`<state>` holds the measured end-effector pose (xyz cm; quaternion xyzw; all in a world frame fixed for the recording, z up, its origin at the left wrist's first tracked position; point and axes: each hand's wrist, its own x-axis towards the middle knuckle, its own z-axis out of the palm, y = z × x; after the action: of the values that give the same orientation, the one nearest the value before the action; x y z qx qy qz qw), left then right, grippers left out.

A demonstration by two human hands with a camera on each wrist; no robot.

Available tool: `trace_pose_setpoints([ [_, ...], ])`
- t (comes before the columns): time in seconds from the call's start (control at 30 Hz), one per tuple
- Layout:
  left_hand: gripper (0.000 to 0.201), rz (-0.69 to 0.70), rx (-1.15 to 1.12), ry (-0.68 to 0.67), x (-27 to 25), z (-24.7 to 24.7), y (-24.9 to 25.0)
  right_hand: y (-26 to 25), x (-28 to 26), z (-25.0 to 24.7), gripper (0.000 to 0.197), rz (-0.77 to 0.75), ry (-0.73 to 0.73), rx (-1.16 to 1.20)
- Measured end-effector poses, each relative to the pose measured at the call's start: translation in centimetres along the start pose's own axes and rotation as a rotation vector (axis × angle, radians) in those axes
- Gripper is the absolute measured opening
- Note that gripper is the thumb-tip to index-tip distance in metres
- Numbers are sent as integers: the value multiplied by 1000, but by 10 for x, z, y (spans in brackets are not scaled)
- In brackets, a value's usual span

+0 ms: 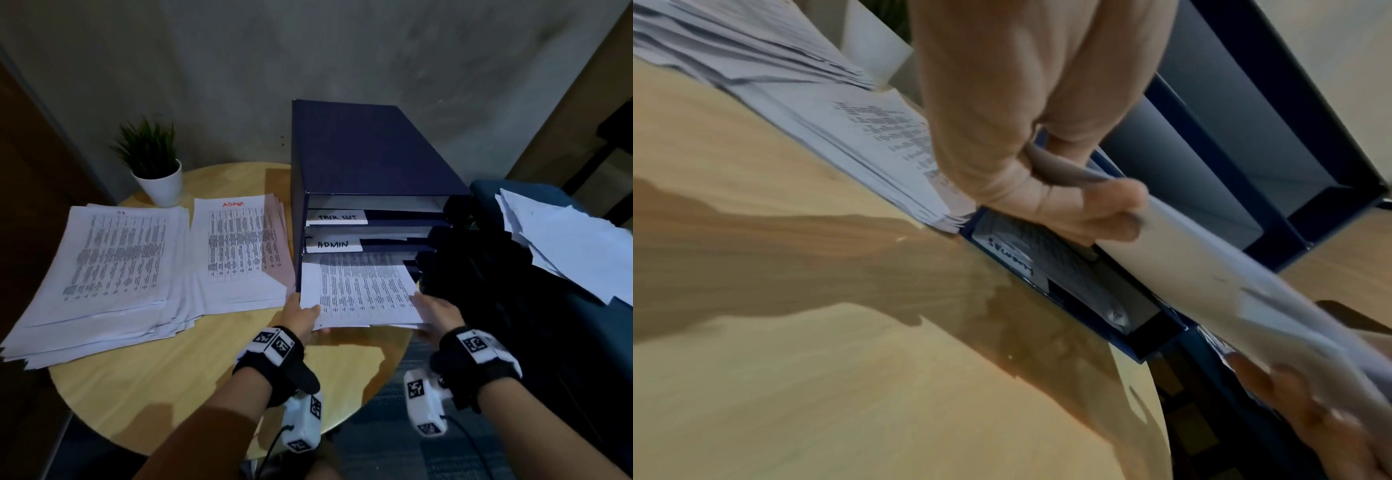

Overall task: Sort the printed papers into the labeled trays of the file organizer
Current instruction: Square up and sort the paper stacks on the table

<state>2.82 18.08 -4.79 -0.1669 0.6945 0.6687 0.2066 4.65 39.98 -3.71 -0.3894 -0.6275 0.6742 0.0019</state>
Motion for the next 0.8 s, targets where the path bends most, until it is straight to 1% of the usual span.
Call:
trace_pose_setpoints([
  [0.07, 37, -14, -78, 30, 5, 9, 9, 13, -10, 3, 18, 92, -29, 83],
  [0.13, 44, -47, -181, 20, 10, 17, 20, 21, -17, 11, 15, 167, -43, 217],
  [0.23, 50, -77, -287, -34, 17, 26, 27, 22, -18, 28, 14, 156, -56, 322],
  [0.33, 40, -90, -295, -110, 15, 30, 23, 17, -12, 40, 14, 144, -72, 369],
  [0.4, 39, -86, -356, -76, 13, 30, 21, 11, -8, 46, 12, 154, -77, 345],
  [0.5, 48, -90, -522, 0, 16, 26, 21, 1, -2, 57, 22, 164, -64, 325],
  [0.57, 51, -96, -580, 34, 21, 24, 22, -5, 5, 65, 27, 171, -37, 373],
  [0.63, 45, -88, -570, 79, 28, 23, 22, -9, 14, 73, 29, 174, -15, 401],
  [0.73, 23, -47, -527, 67, 36, 23, 23, -16, 23, 83, 31, 127, -40, 416],
  [0.8, 24, -20, -521, 67, 40, 23, 22, -21, 29, 88, 28, 107, -71, 431],
])
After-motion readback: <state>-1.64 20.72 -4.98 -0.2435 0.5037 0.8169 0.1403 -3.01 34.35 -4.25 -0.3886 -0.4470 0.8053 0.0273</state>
